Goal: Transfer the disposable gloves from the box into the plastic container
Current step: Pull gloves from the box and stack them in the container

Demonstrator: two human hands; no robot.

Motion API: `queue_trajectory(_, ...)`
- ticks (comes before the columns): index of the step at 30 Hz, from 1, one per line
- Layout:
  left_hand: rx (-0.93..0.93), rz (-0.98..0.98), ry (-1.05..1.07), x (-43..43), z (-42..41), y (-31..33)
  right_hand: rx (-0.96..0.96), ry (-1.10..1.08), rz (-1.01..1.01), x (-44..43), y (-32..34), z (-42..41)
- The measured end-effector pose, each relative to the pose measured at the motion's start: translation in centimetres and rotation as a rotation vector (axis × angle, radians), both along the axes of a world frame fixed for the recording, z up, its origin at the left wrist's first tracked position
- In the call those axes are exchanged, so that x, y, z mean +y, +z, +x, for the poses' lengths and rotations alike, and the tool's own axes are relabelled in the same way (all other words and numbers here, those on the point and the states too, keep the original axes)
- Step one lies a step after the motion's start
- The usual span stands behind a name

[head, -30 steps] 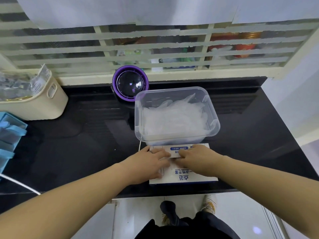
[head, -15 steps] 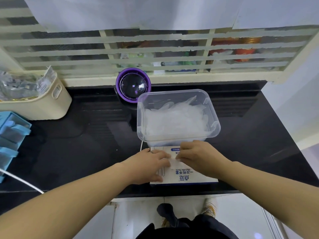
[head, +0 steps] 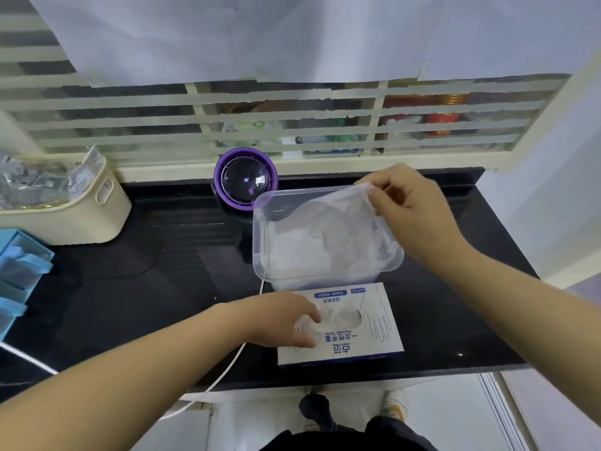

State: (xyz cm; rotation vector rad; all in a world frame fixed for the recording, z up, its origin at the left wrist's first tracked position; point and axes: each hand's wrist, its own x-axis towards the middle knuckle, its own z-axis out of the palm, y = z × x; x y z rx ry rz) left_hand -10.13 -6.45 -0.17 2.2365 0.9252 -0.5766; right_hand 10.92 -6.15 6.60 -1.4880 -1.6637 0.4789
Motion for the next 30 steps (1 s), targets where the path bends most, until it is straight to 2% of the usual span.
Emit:
queue_trajectory(4,-0.238,-0.382,0.289,1.9,-0.5,5.5,-0.173,0.06,-0.03,0.9,2.5,0.4)
queue_trajectory(9,-0.775,-0.85,0.735,4.3,-1.8,7.8,-0.328,0.197,0.071,1.5,4.2,0.5)
queue_trajectory(11,-0.953,-0.994,0.782,4.9,-2.4,7.7,-0.432,0.269,0.147,1.8,4.4,0.6)
queue_trajectory(13,-1.091,-1.043,0.838,5.5,-2.5,7.8,-0.579,0.331,0.237,2.3,4.3,0.7)
queue_trajectory(16,-1.158,-0.899,1.099,6.6,-1.1,7.4,-0.771,0.408,0.334,3.8,3.5,0.9)
queue_trajectory(19,-1.055,-0.649,1.22,7.5,0.1,6.1,-0.82,0.453,0.321,5.4,1.8,0.9)
queue_trajectory(22,-0.823,-0.356,1.208,8.0,0.7,4.3,-0.852,0.485,0.225,6.9,-1.0,0.9)
queue_trajectory(24,-0.707,-0.244,1.191,8.1,0.8,3.5,-0.865,0.499,0.136,7.7,-2.9,0.8)
queue_trajectory(27,-0.473,-0.06,1.028,7.8,0.2,2.8,-0.884,0.513,0.048,8.5,-5.3,0.5)
queue_trajectory(29,-0.347,0.238,0.927,7.4,-0.3,2.7,-0.916,0.538,0.023,8.8,-6.6,0.2)
queue_trajectory(30,-0.355,0.489,0.861,7.2,-0.5,2.9,-0.924,0.555,0.017,8.8,-7.1,0.0)
